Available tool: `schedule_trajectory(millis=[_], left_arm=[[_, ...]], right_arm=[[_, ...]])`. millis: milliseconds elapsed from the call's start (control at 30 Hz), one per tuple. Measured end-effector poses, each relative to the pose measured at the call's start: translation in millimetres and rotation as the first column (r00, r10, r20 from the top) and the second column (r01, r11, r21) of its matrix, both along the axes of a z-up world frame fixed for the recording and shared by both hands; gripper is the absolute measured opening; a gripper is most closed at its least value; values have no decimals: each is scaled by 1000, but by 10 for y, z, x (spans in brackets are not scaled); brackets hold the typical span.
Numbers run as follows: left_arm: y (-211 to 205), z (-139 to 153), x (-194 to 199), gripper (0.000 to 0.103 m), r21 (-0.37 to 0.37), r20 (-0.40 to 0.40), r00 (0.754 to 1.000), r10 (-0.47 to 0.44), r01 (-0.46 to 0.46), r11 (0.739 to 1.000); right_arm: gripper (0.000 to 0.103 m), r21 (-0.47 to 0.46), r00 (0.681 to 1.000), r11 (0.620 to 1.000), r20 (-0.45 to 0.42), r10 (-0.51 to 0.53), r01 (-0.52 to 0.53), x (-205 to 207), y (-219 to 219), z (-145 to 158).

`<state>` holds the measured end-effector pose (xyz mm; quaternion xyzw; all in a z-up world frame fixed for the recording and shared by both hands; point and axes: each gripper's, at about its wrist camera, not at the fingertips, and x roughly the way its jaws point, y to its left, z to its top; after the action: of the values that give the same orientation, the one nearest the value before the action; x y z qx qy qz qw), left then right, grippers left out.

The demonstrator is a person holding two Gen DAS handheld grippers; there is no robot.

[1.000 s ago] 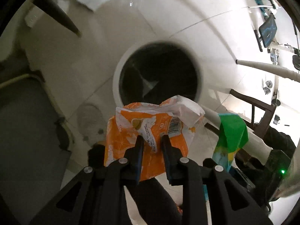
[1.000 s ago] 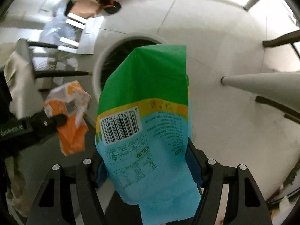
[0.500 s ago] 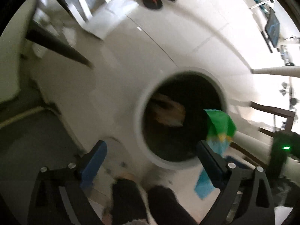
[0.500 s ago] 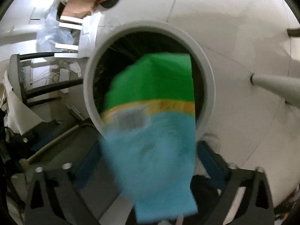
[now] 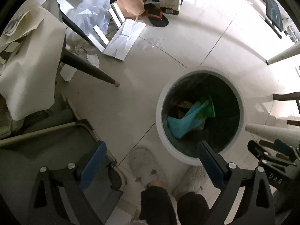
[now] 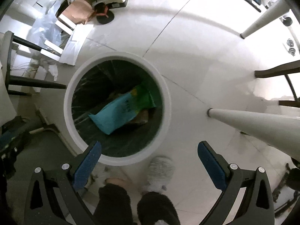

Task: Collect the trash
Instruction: 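Move both tools back up toward the table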

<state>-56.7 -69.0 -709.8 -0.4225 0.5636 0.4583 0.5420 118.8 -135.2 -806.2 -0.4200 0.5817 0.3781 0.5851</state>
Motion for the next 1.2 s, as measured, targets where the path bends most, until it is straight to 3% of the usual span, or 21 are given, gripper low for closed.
schedule_trajectory(millis=[267, 567, 800, 1000, 1100, 1200], left_arm=[[-112, 314, -3, 99, -11, 1, 1000, 0, 0, 1000], [-236, 1025, -67, 99, -23, 9, 1000, 3, -2, 1000], [-276, 1841, -311, 99, -24, -5, 1000, 12, -12, 1000], [-140, 2709, -437, 99, 32, -38, 999, -5, 6, 999], [41, 3091, -385, 99, 67, -16, 1000, -13, 14, 998], [305, 3362, -192, 99, 120, -11, 999, -33, 34, 992]], right_arm=[[103, 8, 1000, 1000, 24, 12, -12, -84, -60, 360], [103, 24, 999, 999, 28, 22, -23, -263, -166, 1215], [103, 36, 1000, 999, 3, 18, -18, -499, -204, 2128], [103, 62, 998, 997, -44, -36, 39, -596, -129, 3085], [103, 85, 993, 989, -44, -114, 117, -438, 13, 3602], [103, 128, 973, 964, -51, -227, 232, -32, 220, 4063]])
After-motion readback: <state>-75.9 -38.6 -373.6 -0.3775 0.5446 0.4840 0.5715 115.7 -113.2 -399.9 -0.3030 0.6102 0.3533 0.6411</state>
